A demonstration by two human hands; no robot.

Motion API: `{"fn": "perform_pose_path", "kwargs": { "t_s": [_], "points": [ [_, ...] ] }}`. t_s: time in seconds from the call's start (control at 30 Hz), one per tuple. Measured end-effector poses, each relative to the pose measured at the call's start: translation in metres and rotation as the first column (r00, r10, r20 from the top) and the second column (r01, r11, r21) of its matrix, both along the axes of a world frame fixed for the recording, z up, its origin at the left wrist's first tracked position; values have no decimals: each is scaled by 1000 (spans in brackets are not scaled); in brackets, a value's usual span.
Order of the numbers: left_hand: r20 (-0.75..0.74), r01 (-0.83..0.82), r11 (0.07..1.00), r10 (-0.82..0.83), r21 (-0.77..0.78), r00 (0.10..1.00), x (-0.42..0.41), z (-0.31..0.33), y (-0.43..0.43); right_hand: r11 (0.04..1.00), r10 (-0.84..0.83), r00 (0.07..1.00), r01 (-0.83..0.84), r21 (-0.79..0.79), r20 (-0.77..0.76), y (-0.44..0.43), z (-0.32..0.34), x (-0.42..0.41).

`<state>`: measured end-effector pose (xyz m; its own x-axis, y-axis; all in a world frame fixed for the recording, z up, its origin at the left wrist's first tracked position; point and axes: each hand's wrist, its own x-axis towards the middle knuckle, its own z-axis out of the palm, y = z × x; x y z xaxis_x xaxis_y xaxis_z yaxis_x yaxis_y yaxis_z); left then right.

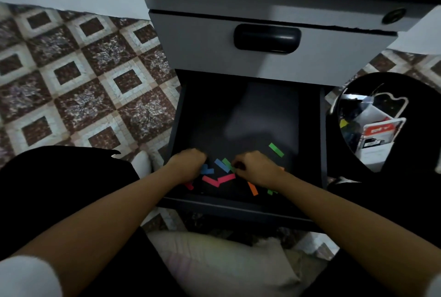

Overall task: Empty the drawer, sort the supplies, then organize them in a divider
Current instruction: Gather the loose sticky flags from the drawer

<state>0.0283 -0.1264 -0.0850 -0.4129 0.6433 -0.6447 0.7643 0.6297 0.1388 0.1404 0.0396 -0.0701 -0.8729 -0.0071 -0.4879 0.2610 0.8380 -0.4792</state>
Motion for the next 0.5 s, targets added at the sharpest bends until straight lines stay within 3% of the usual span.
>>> {"fn": "perform_pose_path", "kwargs": {
  "t_s": [0.27,0.5],
  "points": [
    [68,-97,992,91,78,993,-3,6,5,1000,-2,1000,2,29,7,-18,-14,-5],
    [256,-219,950,160,222,953,-10,13,12,991,57,998,-52,122,-33,-15,-19,-2]
  ]
}}
